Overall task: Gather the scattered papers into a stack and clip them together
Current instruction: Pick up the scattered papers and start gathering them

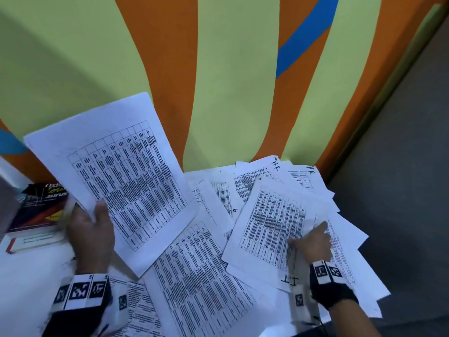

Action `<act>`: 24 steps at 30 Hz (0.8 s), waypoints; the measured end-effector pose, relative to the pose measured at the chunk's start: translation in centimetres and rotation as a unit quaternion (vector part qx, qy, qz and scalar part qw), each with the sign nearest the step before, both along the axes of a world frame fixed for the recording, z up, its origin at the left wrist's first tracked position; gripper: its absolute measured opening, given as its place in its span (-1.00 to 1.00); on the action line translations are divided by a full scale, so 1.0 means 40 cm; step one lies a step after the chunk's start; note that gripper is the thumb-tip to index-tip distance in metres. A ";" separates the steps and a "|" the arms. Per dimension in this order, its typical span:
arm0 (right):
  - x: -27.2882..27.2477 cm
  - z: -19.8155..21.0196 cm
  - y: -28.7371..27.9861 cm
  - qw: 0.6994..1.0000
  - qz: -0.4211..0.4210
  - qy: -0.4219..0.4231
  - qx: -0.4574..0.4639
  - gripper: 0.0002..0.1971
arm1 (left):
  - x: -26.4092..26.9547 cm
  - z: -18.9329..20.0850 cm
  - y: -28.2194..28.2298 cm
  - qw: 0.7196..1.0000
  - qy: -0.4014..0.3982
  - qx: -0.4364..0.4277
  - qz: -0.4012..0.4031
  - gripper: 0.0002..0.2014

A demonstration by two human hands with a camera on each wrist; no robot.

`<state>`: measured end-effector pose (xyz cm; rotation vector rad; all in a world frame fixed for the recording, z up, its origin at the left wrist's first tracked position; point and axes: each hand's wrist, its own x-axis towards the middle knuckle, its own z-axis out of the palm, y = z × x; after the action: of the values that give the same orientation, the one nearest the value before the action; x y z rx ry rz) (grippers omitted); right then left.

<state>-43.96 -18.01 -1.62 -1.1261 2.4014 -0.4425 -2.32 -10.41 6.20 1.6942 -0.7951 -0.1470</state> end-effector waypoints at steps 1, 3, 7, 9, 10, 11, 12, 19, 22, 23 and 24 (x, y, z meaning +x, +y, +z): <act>-0.009 -0.009 0.002 0.999 0.003 -0.015 -0.042 0.09 | 0.005 -0.002 0.000 1.000 -0.005 -0.004 0.002 -0.71; -0.021 -0.010 0.011 0.995 0.000 -0.032 -0.099 -0.26 | 0.024 -0.009 0.004 1.000 -0.009 -0.009 0.008 -0.73; -0.056 0.012 0.019 0.995 0.013 -0.044 -0.094 -0.97 | 0.053 -0.026 0.017 0.999 0.004 -0.017 0.033 -0.62; -0.068 0.027 0.021 0.994 0.006 -0.062 -0.093 -0.82 | 0.057 -0.024 0.021 0.999 0.006 -0.009 0.046 -0.63; -0.073 0.032 0.019 0.992 0.007 -0.089 -0.091 -0.68 | 0.056 -0.023 0.023 0.999 0.003 -0.007 0.052 -0.66; -0.069 0.035 0.017 0.990 0.007 -0.111 -0.088 -0.52 | 0.055 -0.021 0.025 0.998 0.002 -0.004 0.059 -0.68; -0.062 0.039 0.013 0.989 0.008 -0.124 -0.079 -0.35 | 0.054 -0.021 0.028 0.998 0.000 -0.004 0.061 -0.68; -0.051 0.069 0.003 0.984 0.064 -0.131 -0.101 -0.77 | 0.081 -0.048 0.043 0.997 0.012 -0.004 0.074 -0.67; -0.068 0.169 0.016 0.960 0.129 -0.168 -0.185 -0.82 | 0.099 -0.036 0.069 0.996 0.001 -0.004 0.092 -0.76; -0.074 0.207 0.019 0.947 0.132 -0.203 -0.211 -0.80 | 0.103 -0.030 0.076 0.995 -0.010 -0.003 0.099 -0.77; -0.082 0.238 0.016 0.935 0.137 -0.237 -0.224 -0.80 | 0.111 -0.029 0.083 0.994 -0.017 -0.004 0.107 -0.74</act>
<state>-47.23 -17.38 7.90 -1.3307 1.7360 -1.0653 2.11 -7.10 5.04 1.7660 -0.6325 0.0334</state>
